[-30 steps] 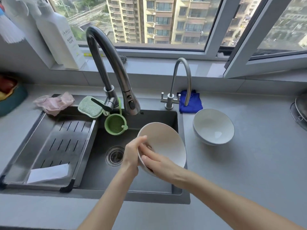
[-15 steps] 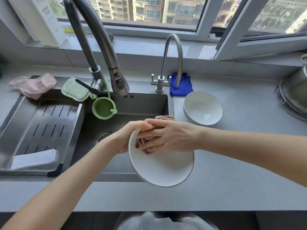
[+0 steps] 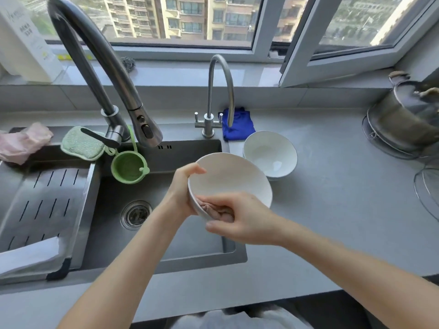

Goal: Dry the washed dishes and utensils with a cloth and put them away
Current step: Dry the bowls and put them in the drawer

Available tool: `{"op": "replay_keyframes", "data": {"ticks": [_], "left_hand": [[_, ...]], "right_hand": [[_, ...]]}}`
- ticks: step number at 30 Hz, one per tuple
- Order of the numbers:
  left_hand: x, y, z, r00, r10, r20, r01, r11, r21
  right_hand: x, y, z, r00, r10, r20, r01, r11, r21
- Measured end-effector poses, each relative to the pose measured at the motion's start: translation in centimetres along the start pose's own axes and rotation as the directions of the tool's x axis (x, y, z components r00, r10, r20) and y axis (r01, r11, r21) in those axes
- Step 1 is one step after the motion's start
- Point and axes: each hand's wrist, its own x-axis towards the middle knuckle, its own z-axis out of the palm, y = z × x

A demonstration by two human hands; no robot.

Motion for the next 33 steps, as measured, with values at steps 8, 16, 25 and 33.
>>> {"op": "replay_keyframes", "data": {"ticks": [8, 16, 25, 33], "left_hand": [[0.4, 1.6, 1.6, 0.993, -0.115, 0.001, 0.115, 0.992, 0.052], [-0.9, 3.5, 3.9, 0.985, -0.140, 0.105, 0.098, 0.940, 0.328], [-5.2, 6.3, 6.4, 0.663, 0.105, 0.741, -0.746, 0.172, 0.643], [-5.4, 6.2, 8.0, 0.683, -0.004, 0.731, -0.554, 0.650, 0.521]], "right_hand": [[-4.0, 3.8, -4.2, 0.754, -0.499, -0.428, 0.198, 0.794, -0.575], [-4.1, 3.1, -5.8, 0.810, -0.521, -0.268, 0.288, 0.753, -0.591], [-5.7, 3.0, -12.5, 0.978, -0.115, -0.172, 0.137, 0.984, 0.118], [-5.6, 3.8, -14.4, 0.958, -0.070, -0.279, 0.180, 0.903, 0.390]]}}
